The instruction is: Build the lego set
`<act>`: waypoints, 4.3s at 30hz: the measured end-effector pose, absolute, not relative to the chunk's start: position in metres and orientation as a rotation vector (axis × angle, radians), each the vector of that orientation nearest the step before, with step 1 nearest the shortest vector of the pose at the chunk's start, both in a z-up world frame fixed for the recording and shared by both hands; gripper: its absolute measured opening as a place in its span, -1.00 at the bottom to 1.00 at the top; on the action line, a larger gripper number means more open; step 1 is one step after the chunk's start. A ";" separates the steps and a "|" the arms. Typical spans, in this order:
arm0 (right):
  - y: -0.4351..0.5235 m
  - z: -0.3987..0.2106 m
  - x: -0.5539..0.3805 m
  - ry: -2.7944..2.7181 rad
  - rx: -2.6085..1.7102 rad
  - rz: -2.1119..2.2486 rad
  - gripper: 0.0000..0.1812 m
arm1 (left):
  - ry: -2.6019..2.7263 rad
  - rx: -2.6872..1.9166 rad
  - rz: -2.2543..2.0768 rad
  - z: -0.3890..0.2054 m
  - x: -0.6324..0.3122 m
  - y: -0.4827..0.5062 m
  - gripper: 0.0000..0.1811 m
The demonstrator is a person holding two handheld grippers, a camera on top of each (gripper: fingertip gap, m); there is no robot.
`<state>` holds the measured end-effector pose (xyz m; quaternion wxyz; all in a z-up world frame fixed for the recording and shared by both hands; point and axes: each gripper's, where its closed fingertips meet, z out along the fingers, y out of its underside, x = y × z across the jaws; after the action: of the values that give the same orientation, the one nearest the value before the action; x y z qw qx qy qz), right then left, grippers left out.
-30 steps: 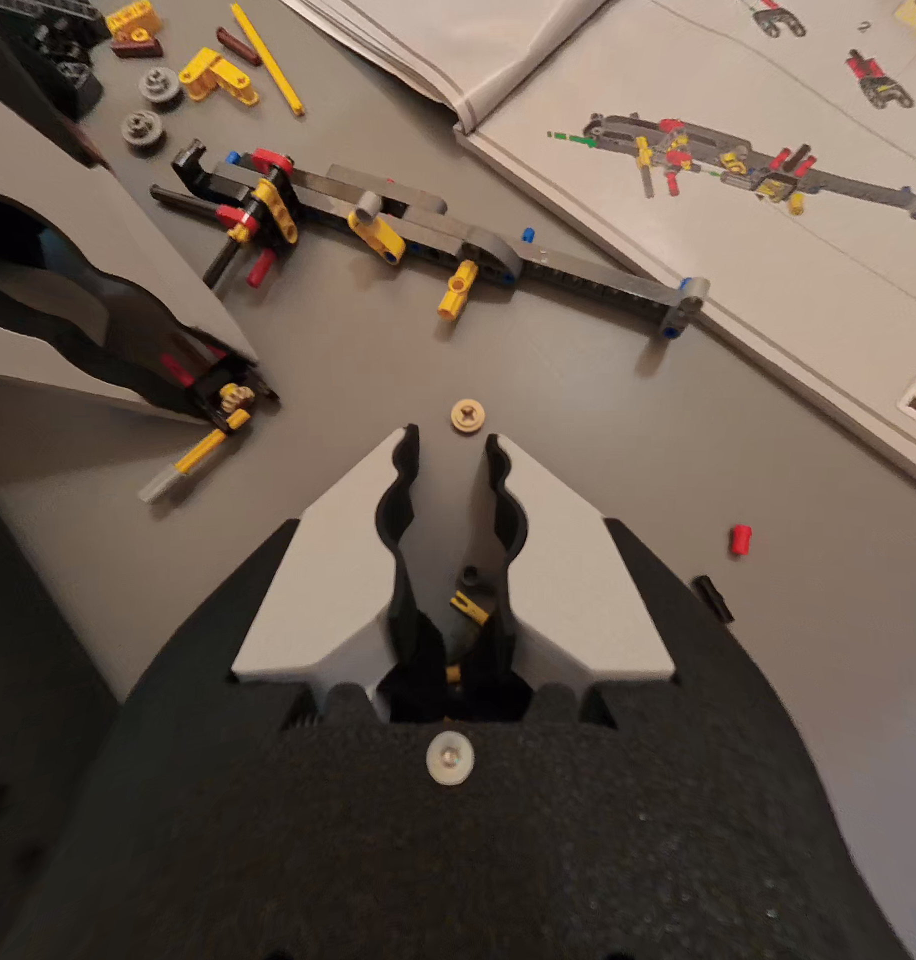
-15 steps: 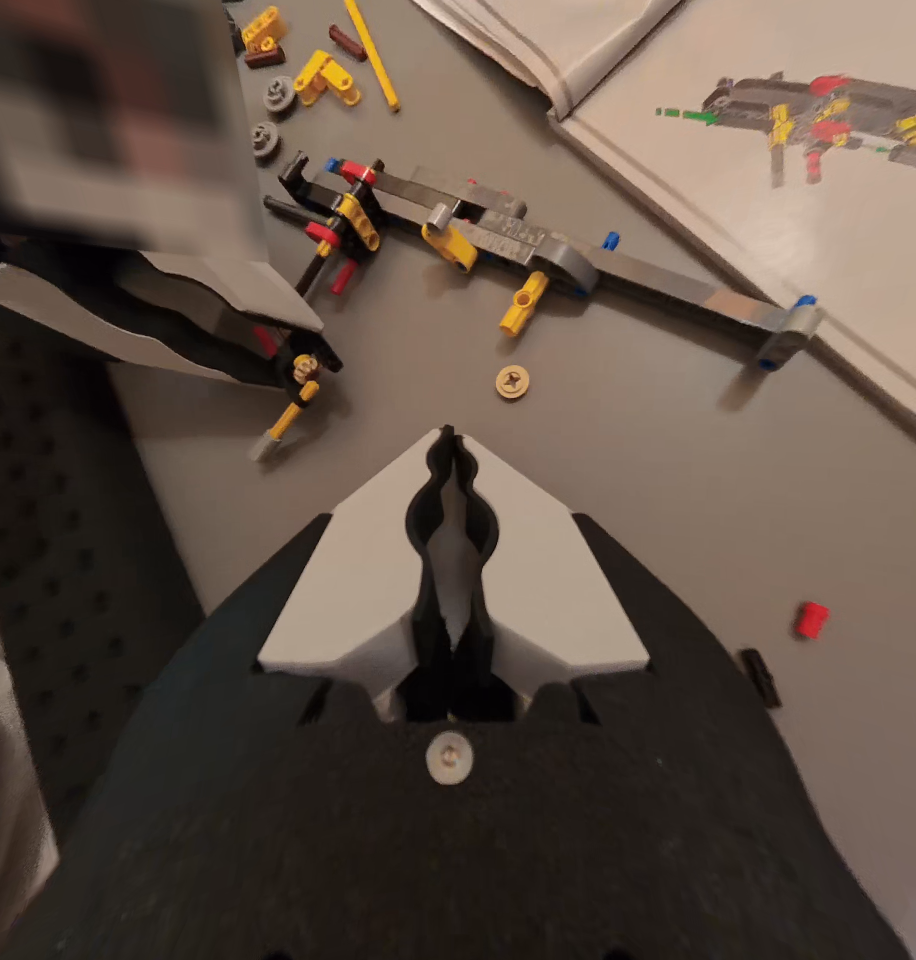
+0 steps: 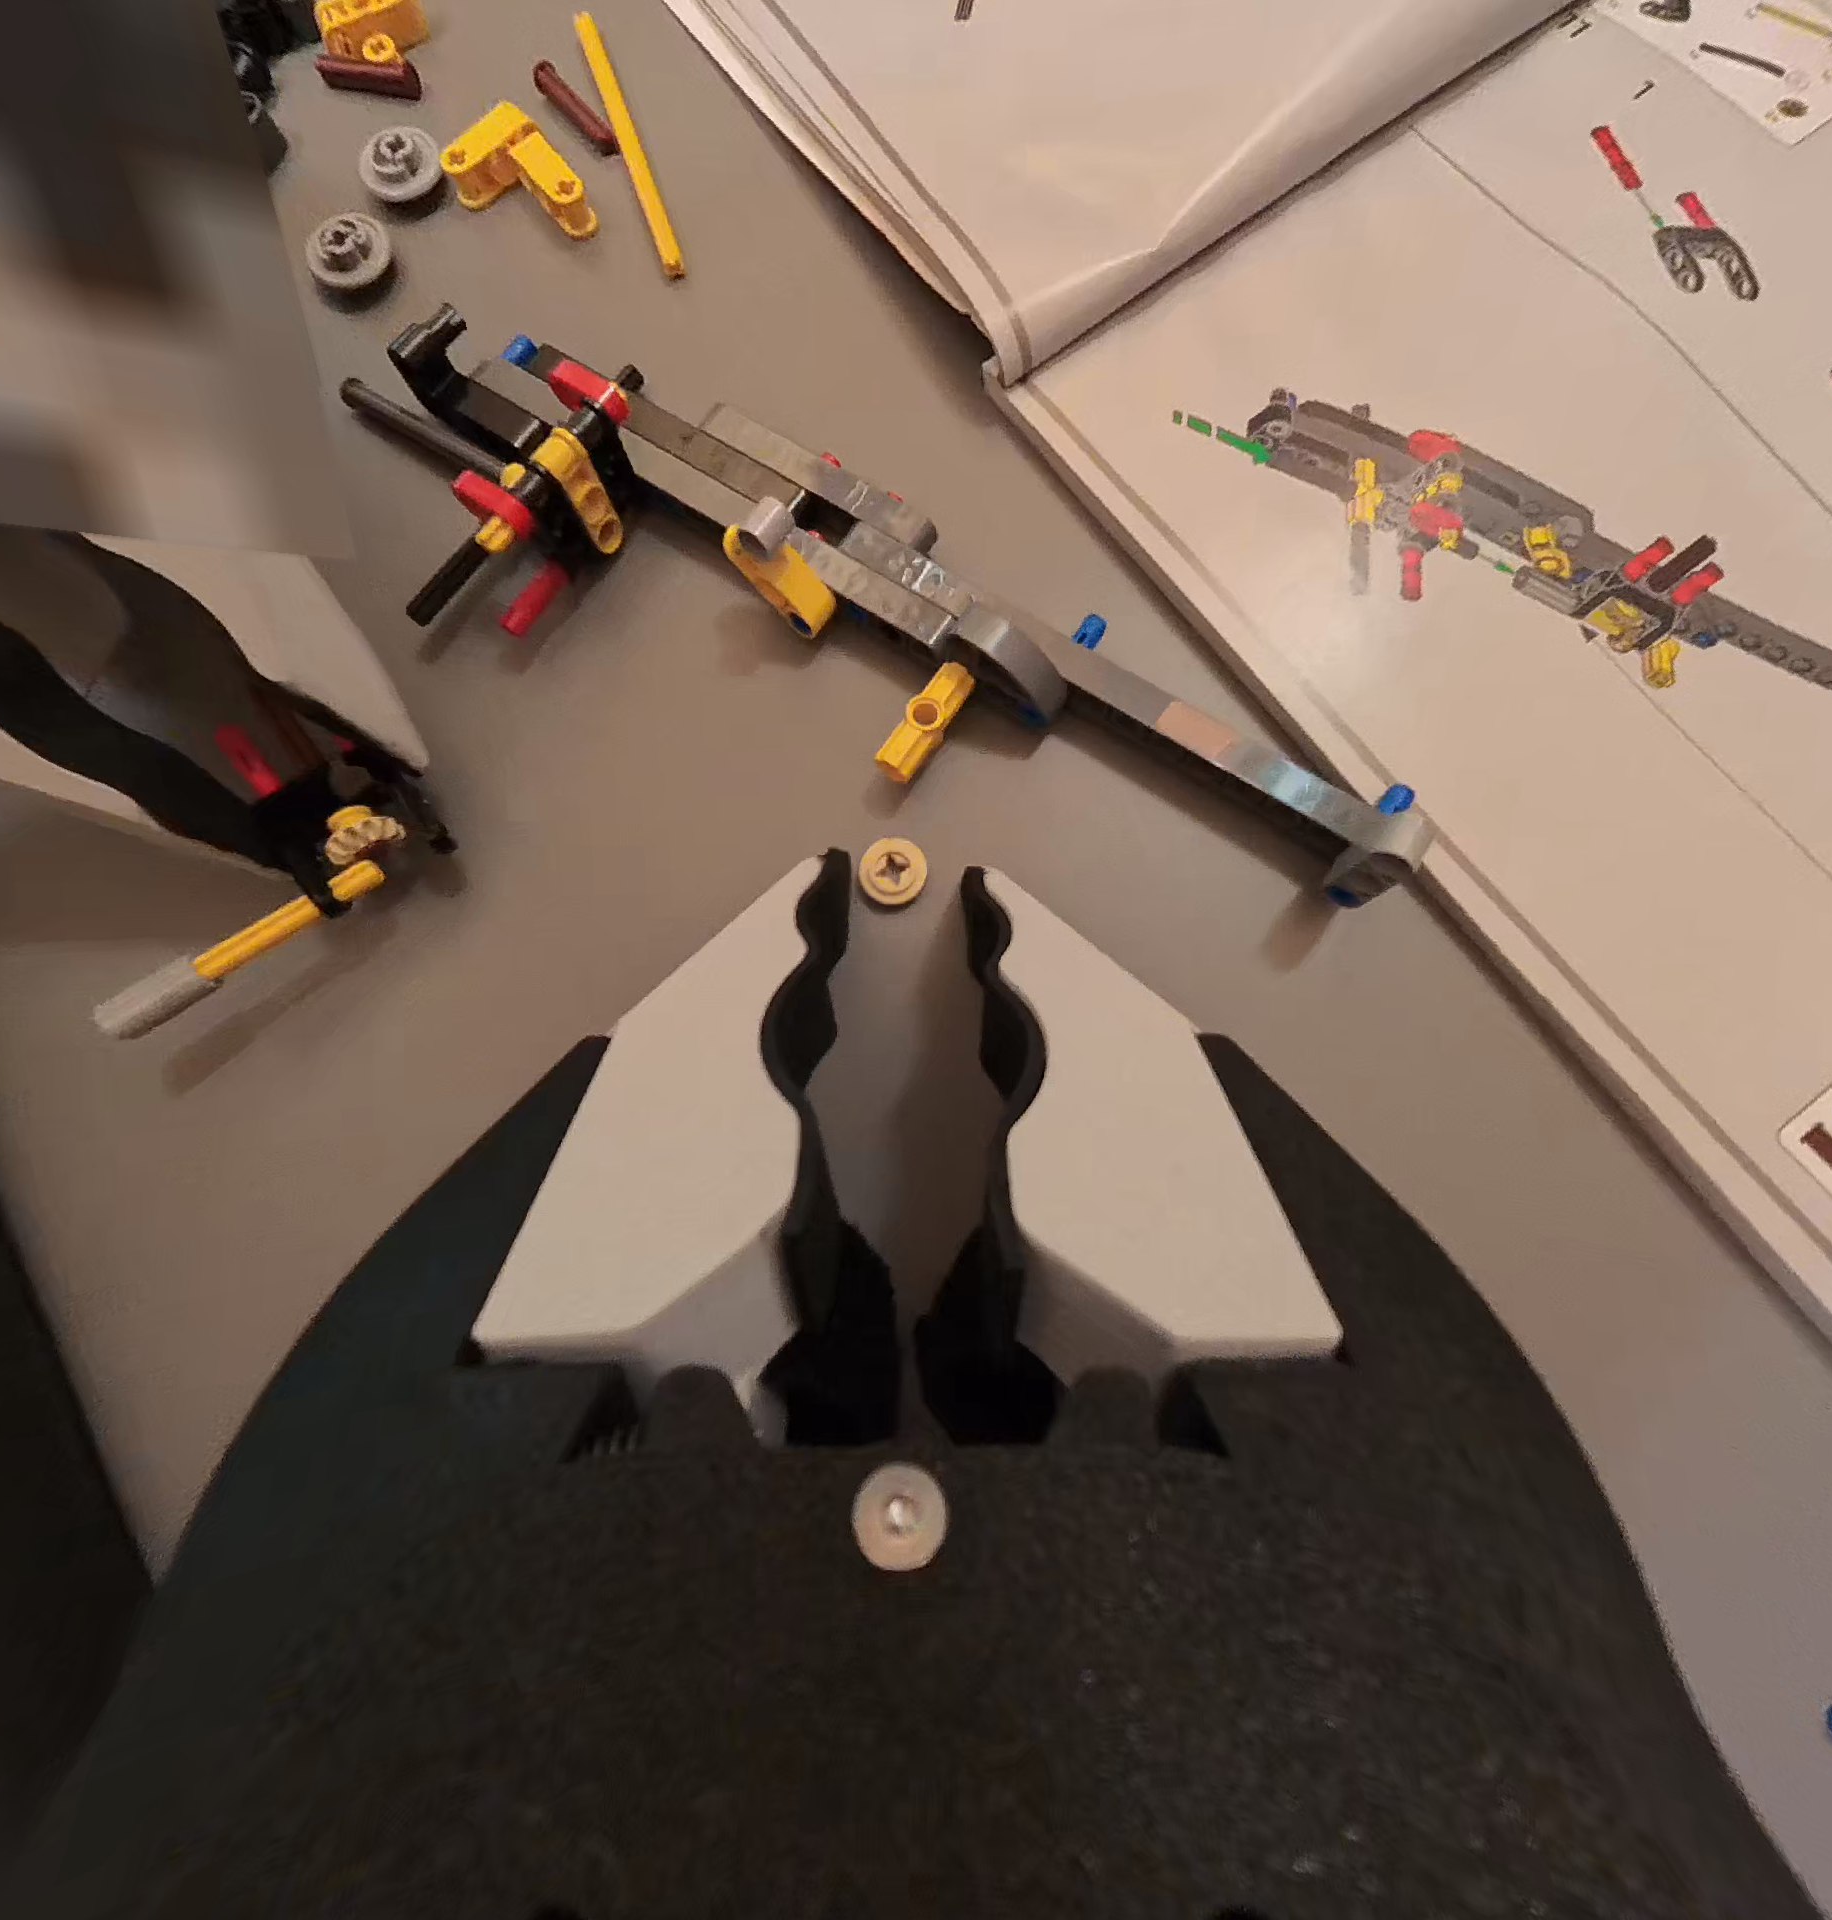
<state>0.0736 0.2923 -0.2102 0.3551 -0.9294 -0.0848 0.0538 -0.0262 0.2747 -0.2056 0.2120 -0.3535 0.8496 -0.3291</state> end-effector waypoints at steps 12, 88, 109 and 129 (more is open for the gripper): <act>0.279 -0.176 0.003 -0.301 -2.271 0.713 -0.89 | 2.149 -0.587 -0.667 -0.182 -0.015 0.289 -0.75; 0.266 -0.148 -0.041 -0.082 -1.990 1.038 -0.91 | 1.931 -0.312 -0.500 -0.143 -0.017 0.280 -0.75; 0.240 -0.167 0.018 -0.198 -2.222 0.378 -0.71 | 1.977 -0.357 -0.544 -0.149 -0.016 0.283 -0.75; 0.250 -0.210 0.022 -0.269 -2.414 0.166 -0.89 | 2.007 -0.354 -0.523 -0.155 -0.018 0.284 -0.75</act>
<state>0.0216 0.2499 -0.2104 0.3463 -0.9302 -0.1036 0.0640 -0.0177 0.2840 -0.1553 0.4960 -0.1461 0.8283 -0.2158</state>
